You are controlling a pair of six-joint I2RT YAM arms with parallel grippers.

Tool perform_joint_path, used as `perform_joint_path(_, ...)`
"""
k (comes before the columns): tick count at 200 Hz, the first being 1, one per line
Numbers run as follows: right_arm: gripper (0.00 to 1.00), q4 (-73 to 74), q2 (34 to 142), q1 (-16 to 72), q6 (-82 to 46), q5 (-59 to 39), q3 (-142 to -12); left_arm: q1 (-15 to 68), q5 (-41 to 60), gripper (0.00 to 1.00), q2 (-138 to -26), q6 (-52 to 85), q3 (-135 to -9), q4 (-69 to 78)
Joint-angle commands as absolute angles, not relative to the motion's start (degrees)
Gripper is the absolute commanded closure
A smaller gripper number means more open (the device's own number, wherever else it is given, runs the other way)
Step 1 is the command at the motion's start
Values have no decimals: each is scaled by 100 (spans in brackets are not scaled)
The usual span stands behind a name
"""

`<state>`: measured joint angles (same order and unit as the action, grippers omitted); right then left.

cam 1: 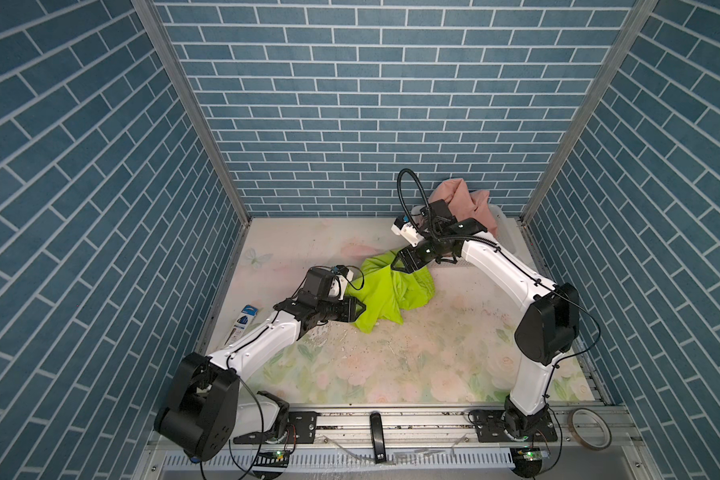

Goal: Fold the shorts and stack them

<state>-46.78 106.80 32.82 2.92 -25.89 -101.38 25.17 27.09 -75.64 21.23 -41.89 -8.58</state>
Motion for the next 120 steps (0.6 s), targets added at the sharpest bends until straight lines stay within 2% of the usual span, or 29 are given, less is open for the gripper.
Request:
perform_joint_path(1, 34, -5077, 10314, 3314, 507, -2450, -9979, 2521, 2383, 100, -7709, 2110, -4626, -1014)
perform_joint_path(26, 34, -5217, 9915, 3283, 580, -1923, -9680, 2281, 1587, 100, -7584, 1914, -5081, -1990)
perform_joint_path(61, 31, -4765, 9504, 3022, 419, -1210, -9238, 1159, 1296, 100, -6882, 2157, -5160, -2872)
perform_joint_path(91, 32, -4483, 10043, 2839, 96, -542, -9693, 431, 913, 100, -6216, 2131, -5238, -3673)
perform_joint_path(120, 32, -4223, 10995, 2842, -119, 115, -10510, 255, 796, 100, -5943, 2109, -5258, -3886)
